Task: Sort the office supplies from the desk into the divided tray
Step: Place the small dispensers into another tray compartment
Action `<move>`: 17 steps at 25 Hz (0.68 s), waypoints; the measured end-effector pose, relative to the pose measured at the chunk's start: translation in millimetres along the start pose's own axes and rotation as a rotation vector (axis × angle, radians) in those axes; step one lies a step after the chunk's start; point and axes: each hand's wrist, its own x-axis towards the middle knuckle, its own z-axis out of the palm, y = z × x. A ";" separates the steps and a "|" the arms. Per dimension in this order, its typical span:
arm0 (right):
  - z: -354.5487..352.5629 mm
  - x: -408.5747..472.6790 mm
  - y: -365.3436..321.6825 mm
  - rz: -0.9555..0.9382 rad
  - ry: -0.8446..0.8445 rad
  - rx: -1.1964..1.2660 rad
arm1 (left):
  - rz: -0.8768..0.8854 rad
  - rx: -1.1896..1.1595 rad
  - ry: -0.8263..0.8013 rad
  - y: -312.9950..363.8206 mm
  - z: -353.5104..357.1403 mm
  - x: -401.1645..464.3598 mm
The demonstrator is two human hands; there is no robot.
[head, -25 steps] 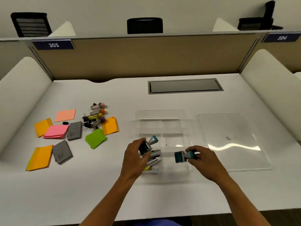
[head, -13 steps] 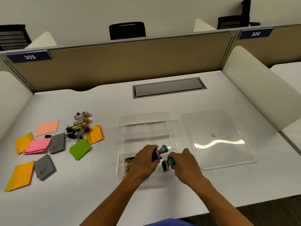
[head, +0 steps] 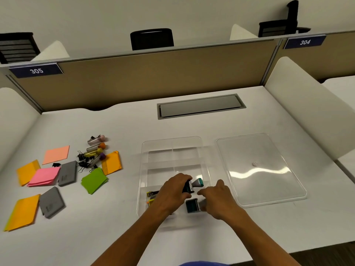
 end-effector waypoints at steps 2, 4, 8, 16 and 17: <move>-3.3 0.3 2.8 -0.008 0.007 0.023 | 0.018 0.061 0.007 2.7 1.9 0.1; -6.3 -0.6 8.1 0.001 0.038 0.056 | 0.034 0.131 0.012 4.6 4.5 -1.2; -5.0 -2.8 14.8 -0.018 0.085 0.087 | 0.042 0.155 0.024 8.1 14.8 -3.2; -1.0 -4.7 13.8 -0.039 0.085 0.169 | 0.124 0.107 0.221 -2.6 24.8 -8.7; -0.5 -4.5 14.3 -0.044 0.078 0.178 | 0.136 0.125 0.258 -6.9 24.0 -10.8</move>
